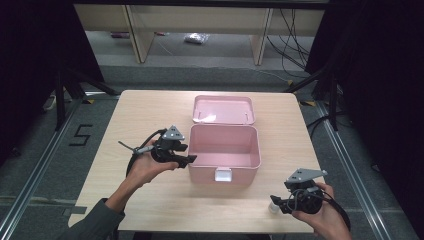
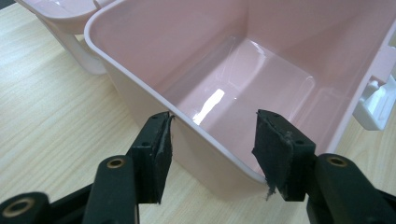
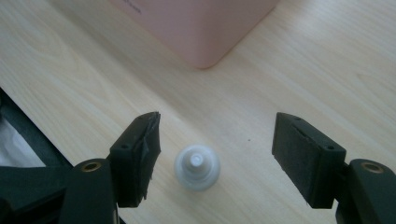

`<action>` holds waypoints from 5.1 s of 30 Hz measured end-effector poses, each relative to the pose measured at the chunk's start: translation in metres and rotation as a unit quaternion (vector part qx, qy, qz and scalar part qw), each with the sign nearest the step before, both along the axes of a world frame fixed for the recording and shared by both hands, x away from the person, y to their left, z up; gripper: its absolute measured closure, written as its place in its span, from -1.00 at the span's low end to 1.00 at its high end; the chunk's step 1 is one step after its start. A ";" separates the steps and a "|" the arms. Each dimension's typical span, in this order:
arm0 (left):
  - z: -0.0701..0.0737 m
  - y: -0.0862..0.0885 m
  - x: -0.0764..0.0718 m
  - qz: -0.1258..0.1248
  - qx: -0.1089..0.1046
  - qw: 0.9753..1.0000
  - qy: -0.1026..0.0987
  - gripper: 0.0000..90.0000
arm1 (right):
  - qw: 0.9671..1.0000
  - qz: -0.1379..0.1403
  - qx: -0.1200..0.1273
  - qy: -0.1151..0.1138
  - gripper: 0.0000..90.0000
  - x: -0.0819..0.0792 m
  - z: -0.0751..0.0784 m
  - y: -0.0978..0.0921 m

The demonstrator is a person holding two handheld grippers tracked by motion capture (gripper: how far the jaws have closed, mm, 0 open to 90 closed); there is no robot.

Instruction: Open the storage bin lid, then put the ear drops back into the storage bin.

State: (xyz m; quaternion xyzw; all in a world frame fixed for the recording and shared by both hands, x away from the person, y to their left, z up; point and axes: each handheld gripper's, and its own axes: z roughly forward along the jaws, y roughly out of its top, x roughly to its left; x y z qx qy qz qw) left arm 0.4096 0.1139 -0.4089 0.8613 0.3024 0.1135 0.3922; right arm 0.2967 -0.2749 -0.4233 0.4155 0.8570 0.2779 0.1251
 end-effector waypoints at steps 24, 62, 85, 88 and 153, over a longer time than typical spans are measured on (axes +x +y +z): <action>0.000 0.000 0.000 -0.001 0.001 1.000 -0.001 0.02 | 0.999 0.022 -0.039 0.010 -0.26 -0.003 -0.016 0.008; 0.000 0.000 0.000 -0.001 0.002 1.000 -0.002 0.02 | 0.994 0.031 -0.094 0.056 -0.14 0.002 -0.032 0.018; 0.000 0.000 0.001 -0.002 0.001 1.000 -0.001 0.01 | 0.990 0.045 -0.114 0.076 0.15 0.009 -0.032 0.020; 0.000 0.000 0.001 -0.002 0.000 1.000 0.000 0.00 | 0.989 0.046 -0.115 0.080 0.21 0.010 -0.032 0.019; 0.000 -0.002 -0.001 -0.001 0.003 1.000 0.000 0.00 | 0.980 0.156 -0.099 0.069 0.34 0.038 0.047 0.055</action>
